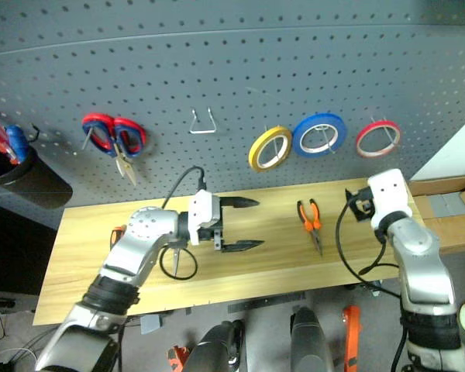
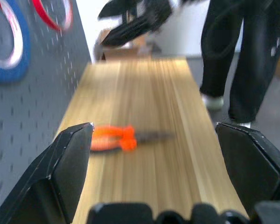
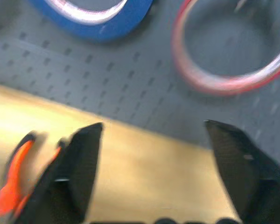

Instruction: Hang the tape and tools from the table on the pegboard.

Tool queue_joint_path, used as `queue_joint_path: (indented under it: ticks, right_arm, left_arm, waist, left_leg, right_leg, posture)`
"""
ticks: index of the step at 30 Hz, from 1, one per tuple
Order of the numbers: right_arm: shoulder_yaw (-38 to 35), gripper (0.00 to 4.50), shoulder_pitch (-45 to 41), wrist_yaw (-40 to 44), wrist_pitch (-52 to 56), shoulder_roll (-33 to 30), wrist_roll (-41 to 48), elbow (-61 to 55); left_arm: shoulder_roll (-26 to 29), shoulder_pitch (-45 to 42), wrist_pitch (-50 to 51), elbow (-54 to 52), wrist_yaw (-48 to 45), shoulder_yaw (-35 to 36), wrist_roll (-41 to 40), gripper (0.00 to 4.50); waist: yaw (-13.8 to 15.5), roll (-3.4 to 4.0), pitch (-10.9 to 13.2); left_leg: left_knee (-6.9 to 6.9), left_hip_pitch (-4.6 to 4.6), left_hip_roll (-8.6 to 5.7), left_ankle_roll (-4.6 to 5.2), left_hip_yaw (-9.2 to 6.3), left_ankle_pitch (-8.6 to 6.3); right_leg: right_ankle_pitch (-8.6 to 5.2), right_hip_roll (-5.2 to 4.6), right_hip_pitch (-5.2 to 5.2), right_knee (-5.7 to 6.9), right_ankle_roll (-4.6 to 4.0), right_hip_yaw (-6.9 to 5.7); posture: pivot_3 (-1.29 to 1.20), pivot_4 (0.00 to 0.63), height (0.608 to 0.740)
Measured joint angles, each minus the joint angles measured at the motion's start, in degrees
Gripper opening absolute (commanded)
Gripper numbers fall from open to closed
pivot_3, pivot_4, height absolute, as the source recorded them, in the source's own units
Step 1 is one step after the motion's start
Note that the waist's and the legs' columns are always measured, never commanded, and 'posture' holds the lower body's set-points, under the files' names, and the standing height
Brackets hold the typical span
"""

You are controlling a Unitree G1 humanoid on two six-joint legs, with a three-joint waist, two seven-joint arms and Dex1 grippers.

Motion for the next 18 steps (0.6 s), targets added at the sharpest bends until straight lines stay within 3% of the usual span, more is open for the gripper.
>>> queue_joint_path:
  ticks: [4,9,18]
  right_arm:
    - [3.2,4.49,-0.2,-2.5,12.9,2.9,0.0,-4.8]
    - [9.4,4.49,-5.2,-6.0,24.3,7.8,-0.5,-1.5]
    - [11.9,4.49,-12.9,-9.4,20.7,14.5,-0.7,16.6]
  left_arm:
    - [3.7,1.1,-1.0,2.5,-0.4,1.6,0.9,4.5]
    - [7.9,1.6,-3.6,6.2,-1.6,2.6,2.8,4.5]
    - [7.9,1.8,-4.0,6.8,-2.0,2.6,3.3,4.5]
  waist:
    - [0.1,0.0,0.0]
    - [0.0,0.0,0.0]
    - [0.0,0.0,0.0]
  left_leg:
    - [0.03,0.06,0.01,0.0,-0.05,0.02]
    - [0.01,0.12,0.02,-0.01,-0.03,0.02]
    - [-0.02,0.05,0.0,-0.02,-0.01,0.02]
  right_leg:
    - [0.02,0.0,0.01,0.1,-0.04,-0.01]
    - [0.05,0.0,0.0,0.1,-0.09,-0.01]
    - [0.05,-0.07,-0.11,0.08,-0.09,-0.1]
  posture:
    - [-0.2,0.313,0.74]
    - [-0.18,0.311,0.74]
    - [-0.16,0.305,0.74]
